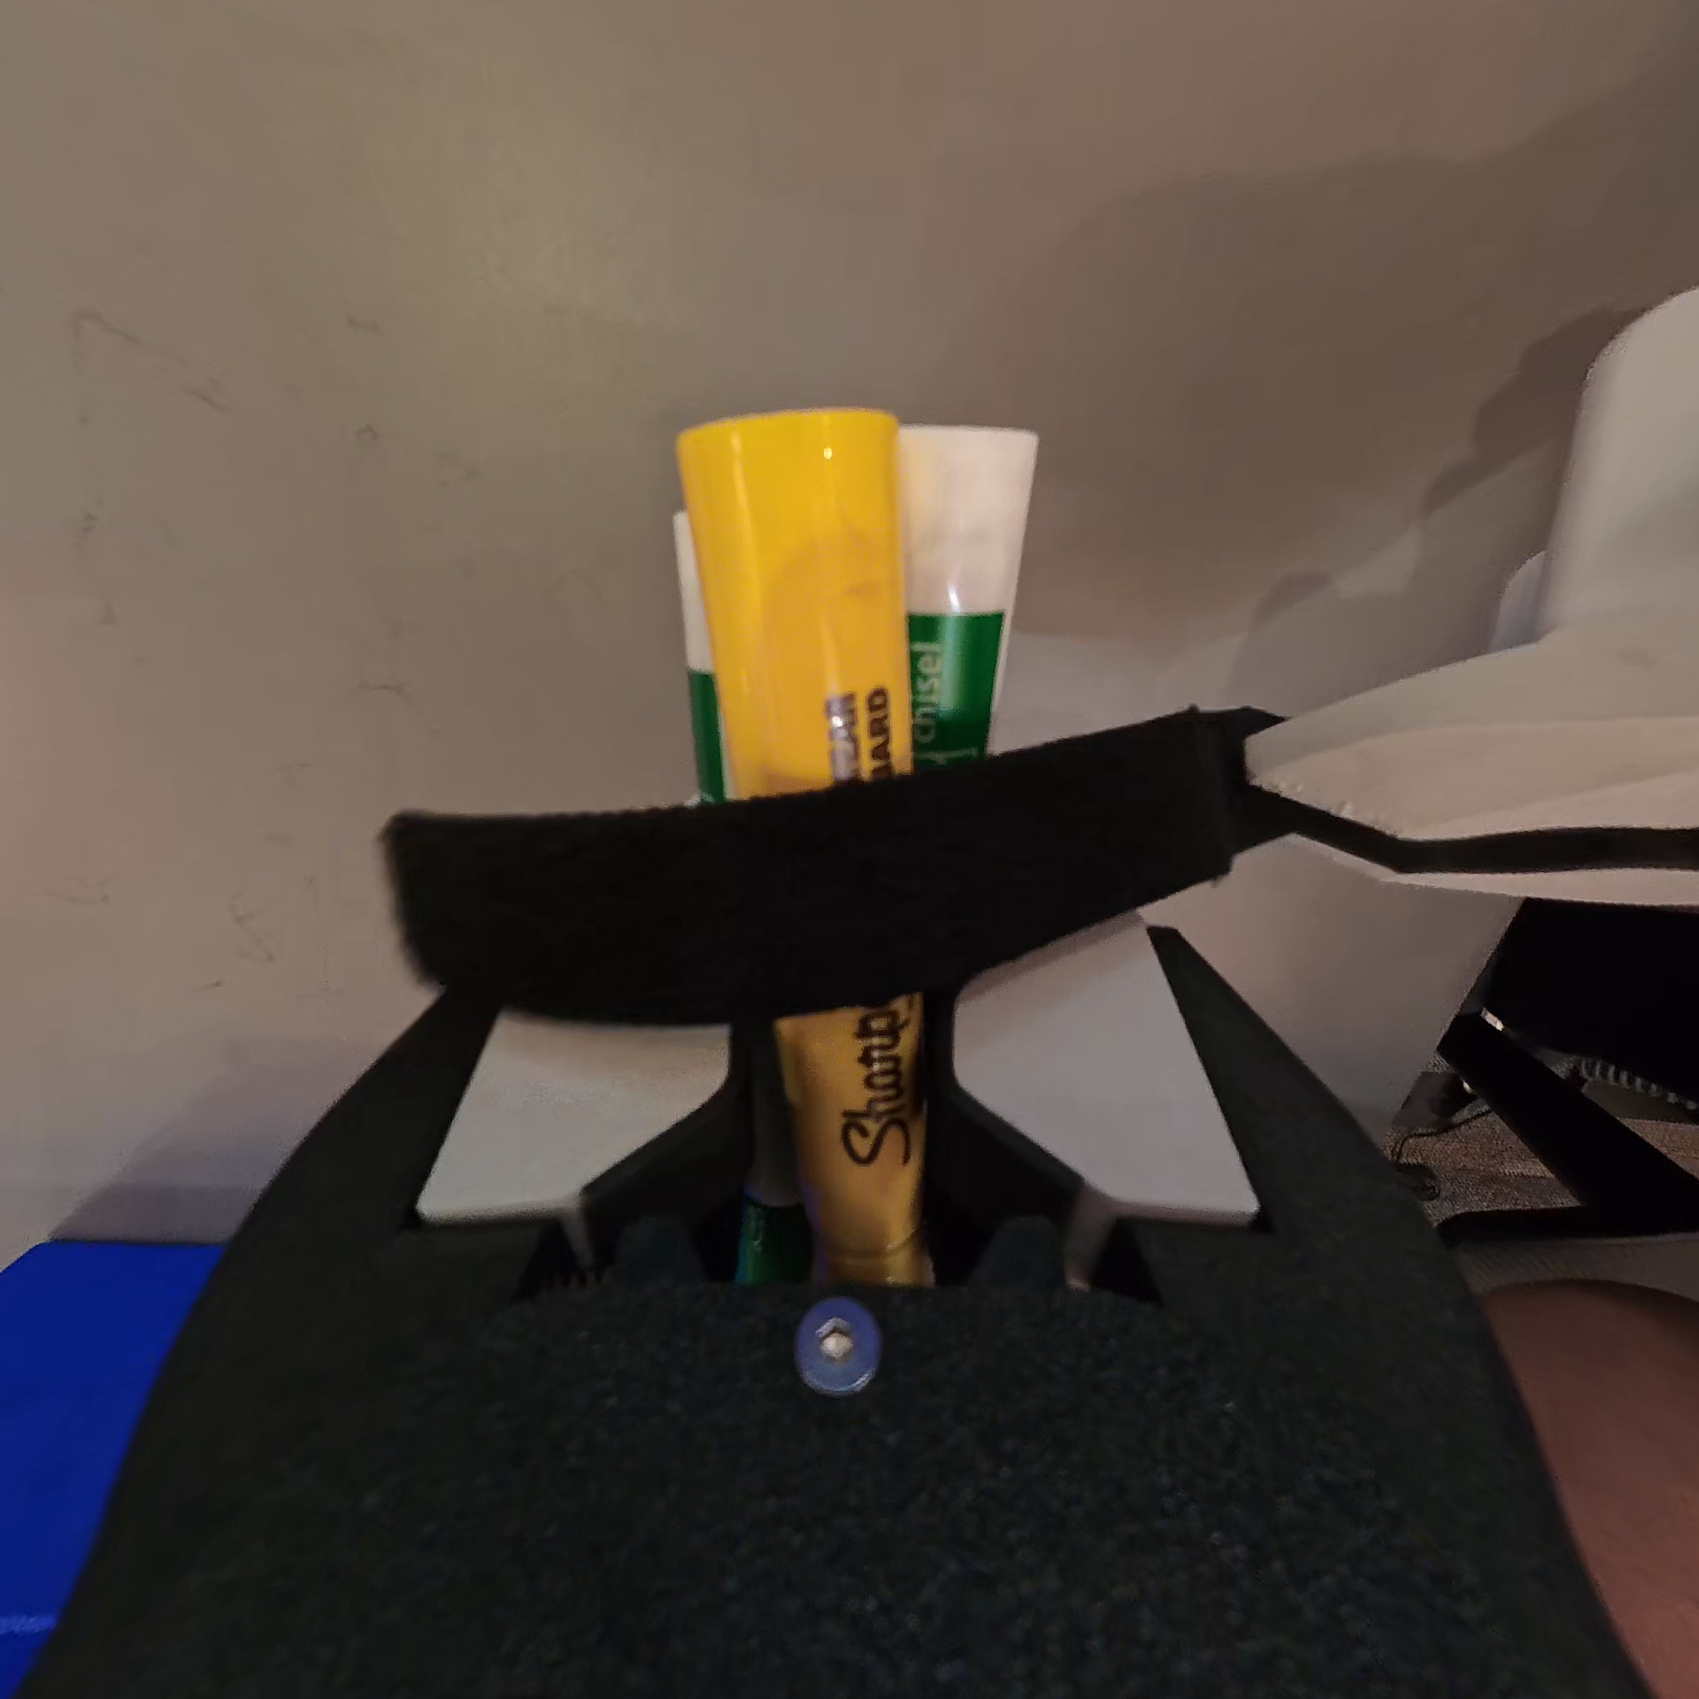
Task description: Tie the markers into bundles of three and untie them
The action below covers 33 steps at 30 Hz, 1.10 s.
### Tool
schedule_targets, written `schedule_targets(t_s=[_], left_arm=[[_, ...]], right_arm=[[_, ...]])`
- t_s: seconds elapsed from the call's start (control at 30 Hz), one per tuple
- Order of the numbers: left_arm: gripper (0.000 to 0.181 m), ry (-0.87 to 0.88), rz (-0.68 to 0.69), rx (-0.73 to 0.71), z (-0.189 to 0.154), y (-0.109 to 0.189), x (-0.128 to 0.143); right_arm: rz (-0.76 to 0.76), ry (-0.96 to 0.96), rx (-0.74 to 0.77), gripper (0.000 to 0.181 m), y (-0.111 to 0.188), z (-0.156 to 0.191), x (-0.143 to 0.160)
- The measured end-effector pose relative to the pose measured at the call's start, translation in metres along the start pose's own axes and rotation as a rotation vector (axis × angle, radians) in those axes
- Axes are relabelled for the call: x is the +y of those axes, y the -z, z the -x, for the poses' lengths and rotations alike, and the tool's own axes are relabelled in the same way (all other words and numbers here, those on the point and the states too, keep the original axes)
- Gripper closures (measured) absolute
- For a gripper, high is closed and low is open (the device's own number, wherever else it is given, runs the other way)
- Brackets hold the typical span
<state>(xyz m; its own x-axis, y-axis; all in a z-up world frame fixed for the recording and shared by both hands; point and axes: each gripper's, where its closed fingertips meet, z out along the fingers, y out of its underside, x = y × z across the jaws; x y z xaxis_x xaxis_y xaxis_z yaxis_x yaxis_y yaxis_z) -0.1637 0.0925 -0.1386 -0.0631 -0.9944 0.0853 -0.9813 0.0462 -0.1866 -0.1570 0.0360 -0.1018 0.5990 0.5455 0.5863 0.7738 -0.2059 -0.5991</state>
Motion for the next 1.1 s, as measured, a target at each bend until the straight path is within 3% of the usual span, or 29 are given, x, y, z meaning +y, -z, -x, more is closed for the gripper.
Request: schedule_targets(t_s=[0.23, 0.4, 0.57, 0.67, 0.73, 0.8, 0.87, 1.0, 1.1], left_arm=[[0.141, -0.003, 0.000, 0.007, -0.001, -0.003, -0.002], [0.141, -0.002, -0.004, 0.011, -0.001, -0.003, -0.004], [0.140, 0.002, 0.008, 0.011, -0.001, -0.005, 0.000], [0.140, 0.004, 0.013, 0.011, -0.001, -0.006, 0.004], [0.140, 0.013, 0.016, 0.007, 0.001, -0.005, 0.007], [0.141, 0.021, 0.013, 0.005, 0.002, -0.004, 0.009], [0.140, 0.025, 0.011, 0.004, 0.001, -0.003, 0.012], [0.140, 0.030, 0.016, 0.008, 0.000, -0.004, 0.018], [0.140, 0.025, 0.026, 0.015, -0.002, -0.007, 0.019]], right_arm=[[-0.062, -0.068, -0.066, 0.160, 0.005, 0.004, -0.003], [-0.167, -0.249, -0.159, 0.156, 0.010, -0.008, -0.004], [-0.144, -0.425, -0.420, 0.143, -0.006, -0.008, 0.028], [-0.089, -0.368, -0.600, 0.135, -0.001, 0.006, 0.045], [-0.027, -0.360, -0.596, 0.132, -0.008, 0.005, 0.056], [-0.027, -0.369, -0.734, 0.128, -0.004, 0.018, 0.053], [-0.087, -0.258, -0.829, 0.124, 0.009, 0.031, 0.046], [-0.190, 0.089, -0.726, 0.136, 0.020, 0.051, 0.052], [-0.208, 0.158, -0.686, 0.143, 0.009, 0.063, 0.057]])
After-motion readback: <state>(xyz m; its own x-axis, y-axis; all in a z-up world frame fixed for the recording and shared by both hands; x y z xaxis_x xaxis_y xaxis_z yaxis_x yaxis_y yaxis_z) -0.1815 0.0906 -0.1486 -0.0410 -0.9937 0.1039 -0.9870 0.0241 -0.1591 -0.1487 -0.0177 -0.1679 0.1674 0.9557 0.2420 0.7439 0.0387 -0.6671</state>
